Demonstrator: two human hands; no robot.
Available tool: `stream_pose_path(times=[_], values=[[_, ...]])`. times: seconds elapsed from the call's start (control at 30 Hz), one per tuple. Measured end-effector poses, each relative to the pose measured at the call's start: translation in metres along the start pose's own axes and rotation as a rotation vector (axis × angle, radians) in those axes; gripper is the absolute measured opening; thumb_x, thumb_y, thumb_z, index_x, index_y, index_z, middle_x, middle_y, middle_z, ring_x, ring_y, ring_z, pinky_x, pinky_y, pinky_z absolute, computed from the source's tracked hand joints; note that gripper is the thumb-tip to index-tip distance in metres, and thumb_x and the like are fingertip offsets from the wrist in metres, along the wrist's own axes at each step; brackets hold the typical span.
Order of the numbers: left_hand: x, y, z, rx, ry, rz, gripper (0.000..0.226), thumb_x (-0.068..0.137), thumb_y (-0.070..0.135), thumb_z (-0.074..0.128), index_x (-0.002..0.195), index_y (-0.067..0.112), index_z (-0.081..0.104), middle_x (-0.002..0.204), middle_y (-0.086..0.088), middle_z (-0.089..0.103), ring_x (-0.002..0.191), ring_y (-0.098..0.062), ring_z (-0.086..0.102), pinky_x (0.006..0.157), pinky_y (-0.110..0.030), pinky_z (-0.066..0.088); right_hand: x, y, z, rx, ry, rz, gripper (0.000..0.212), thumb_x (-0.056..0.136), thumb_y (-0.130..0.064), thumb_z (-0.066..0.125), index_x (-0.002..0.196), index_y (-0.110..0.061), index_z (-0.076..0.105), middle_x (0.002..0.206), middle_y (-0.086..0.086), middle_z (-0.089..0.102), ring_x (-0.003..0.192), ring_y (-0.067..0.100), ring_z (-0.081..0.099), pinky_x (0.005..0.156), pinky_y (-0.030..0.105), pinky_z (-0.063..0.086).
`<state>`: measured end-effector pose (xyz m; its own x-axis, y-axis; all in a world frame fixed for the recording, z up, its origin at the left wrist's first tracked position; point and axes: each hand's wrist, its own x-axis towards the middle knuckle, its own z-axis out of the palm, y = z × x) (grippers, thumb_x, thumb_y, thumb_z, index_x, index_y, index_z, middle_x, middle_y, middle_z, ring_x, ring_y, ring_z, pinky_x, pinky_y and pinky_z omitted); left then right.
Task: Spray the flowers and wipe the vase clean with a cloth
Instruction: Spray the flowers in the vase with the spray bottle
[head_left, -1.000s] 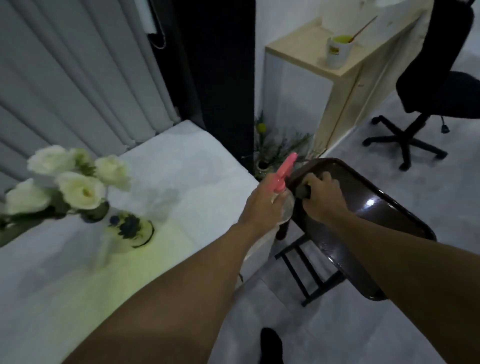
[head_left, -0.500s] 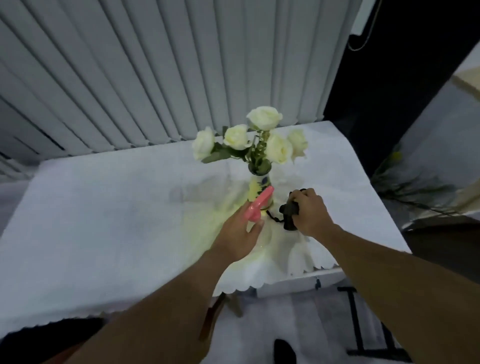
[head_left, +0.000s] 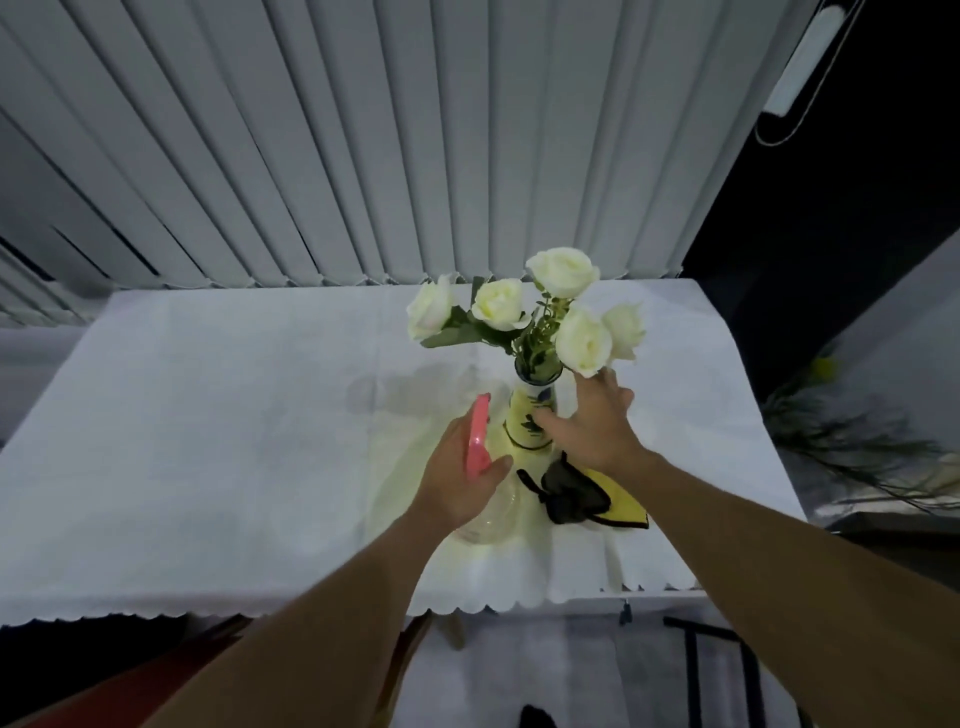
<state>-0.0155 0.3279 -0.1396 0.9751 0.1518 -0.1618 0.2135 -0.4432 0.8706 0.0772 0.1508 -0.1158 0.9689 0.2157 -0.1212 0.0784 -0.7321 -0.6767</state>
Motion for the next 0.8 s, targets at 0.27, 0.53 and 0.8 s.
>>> stream_pose_path(times=[0.27, 0.53, 0.8], values=[[0.01, 0.018, 0.013, -0.168, 0.164, -0.064, 0.01, 0.098, 0.029, 0.059, 0.091, 0.023, 0.063, 0.076, 0.004, 0.064, 0.068, -0.019, 0.063, 0.074, -0.04, 0.056, 0.019, -0.017, -0.003, 0.231, -0.014, 0.043, 0.077, 0.078, -0.06, 0.074, 0.14, -0.025, 0.046, 0.142, 0.002, 0.052, 0.138, 0.034, 0.039, 0.114, 0.045, 0.035], [0.029, 0.015, 0.001, -0.163, 0.006, -0.152, 0.015, 0.093, 0.035, 0.063, 0.102, 0.047, 0.067, 0.059, 0.003, 0.062, 0.047, -0.012, 0.053, 0.055, -0.022, 0.052, 0.041, -0.032, -0.005, 0.335, -0.014, 0.114, 0.079, 0.075, -0.054, 0.081, 0.141, -0.027, 0.049, 0.13, -0.005, 0.056, 0.12, 0.018, 0.052, 0.107, 0.036, 0.043], [0.048, 0.017, -0.001, -0.234, -0.002, -0.169, 0.019, 0.094, 0.031, 0.061, 0.105, 0.045, 0.067, 0.068, -0.005, 0.061, 0.056, -0.019, 0.054, 0.051, -0.03, 0.051, 0.04, -0.035, -0.006, 0.227, -0.118, 0.082, 0.06, 0.081, -0.042, 0.067, 0.136, -0.028, 0.048, 0.133, -0.004, 0.056, 0.123, 0.023, 0.054, 0.105, 0.042, 0.045]])
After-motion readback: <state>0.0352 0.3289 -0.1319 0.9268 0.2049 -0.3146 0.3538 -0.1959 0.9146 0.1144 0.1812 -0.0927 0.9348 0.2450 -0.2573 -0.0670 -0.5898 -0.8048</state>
